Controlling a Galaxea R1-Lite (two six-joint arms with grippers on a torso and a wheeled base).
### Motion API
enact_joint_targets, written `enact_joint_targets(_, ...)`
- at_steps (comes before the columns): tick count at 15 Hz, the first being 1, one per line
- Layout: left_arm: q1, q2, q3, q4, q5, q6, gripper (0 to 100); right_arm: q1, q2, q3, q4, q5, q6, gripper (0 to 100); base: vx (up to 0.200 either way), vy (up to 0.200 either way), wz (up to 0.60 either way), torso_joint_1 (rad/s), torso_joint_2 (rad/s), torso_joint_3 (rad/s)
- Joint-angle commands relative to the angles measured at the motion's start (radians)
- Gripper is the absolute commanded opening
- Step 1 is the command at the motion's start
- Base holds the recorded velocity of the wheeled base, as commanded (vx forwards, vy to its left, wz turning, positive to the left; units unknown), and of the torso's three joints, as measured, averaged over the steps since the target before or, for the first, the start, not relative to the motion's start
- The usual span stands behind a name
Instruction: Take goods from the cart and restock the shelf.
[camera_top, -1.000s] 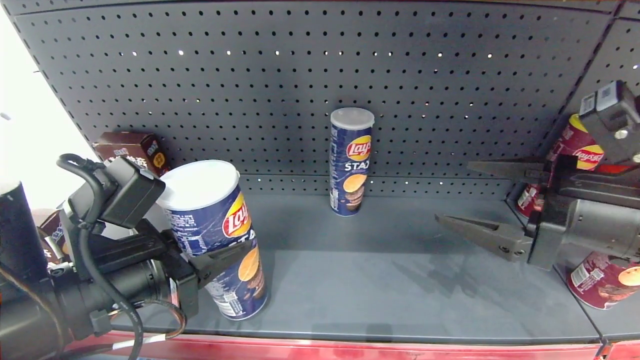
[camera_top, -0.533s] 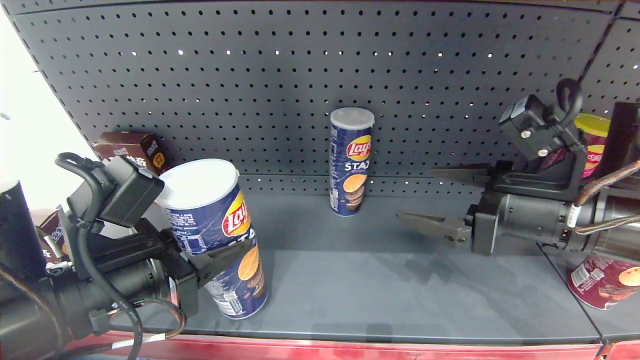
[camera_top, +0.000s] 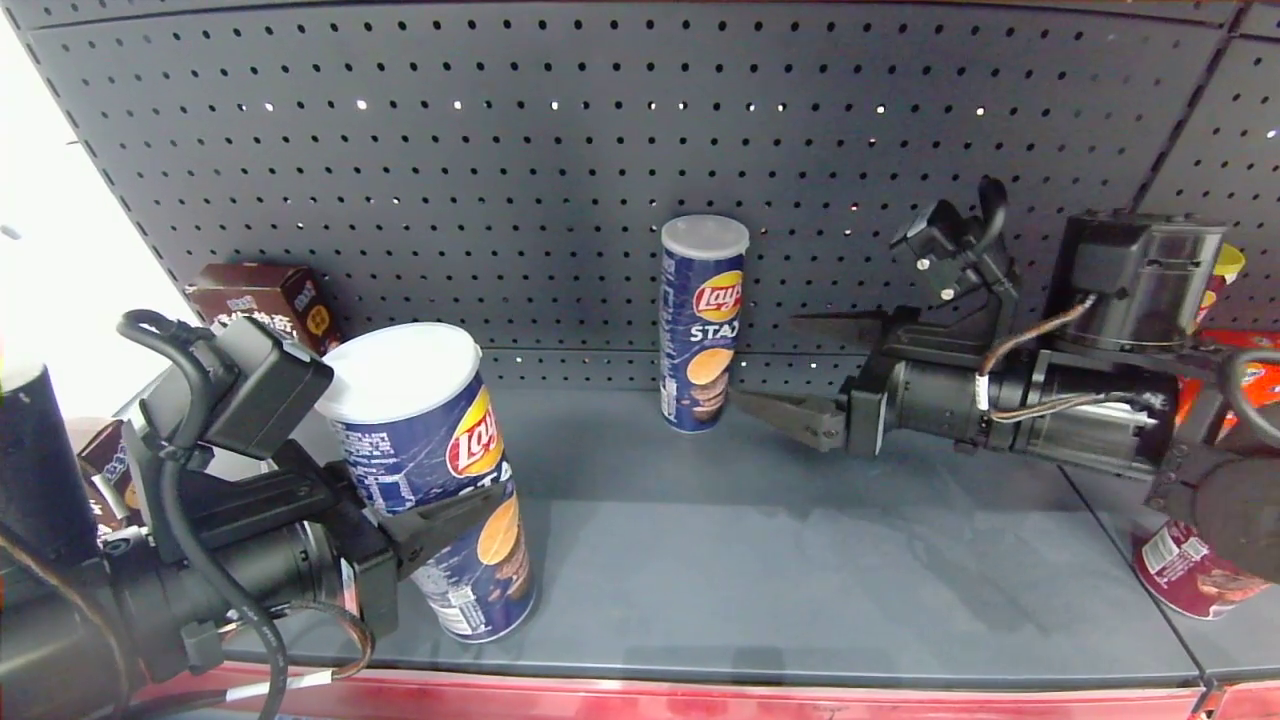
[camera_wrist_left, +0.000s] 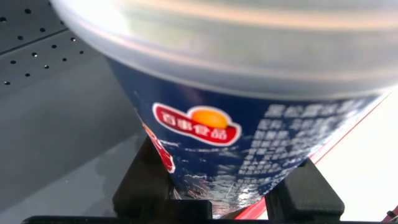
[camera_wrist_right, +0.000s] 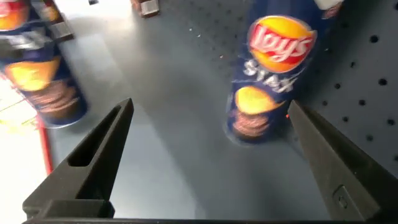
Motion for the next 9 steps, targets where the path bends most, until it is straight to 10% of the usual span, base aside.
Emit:
enact_joint_targets(1,0.001,0.002,0.001,-0.001,0.000,0.000,0,-0.031,0.076,-0.042,-0.015,0.020,0.004,100,0.000,0.000,0.00,0.000,0.00,0.000)
enact_joint_targets(9,-0.002,0.003,0.002,0.000,-0.001,0.000,0,-0.066,0.178,-0.140,-0.099,0.150,0.032,100,0.000,0.000,0.00,0.000,0.00,0.000)
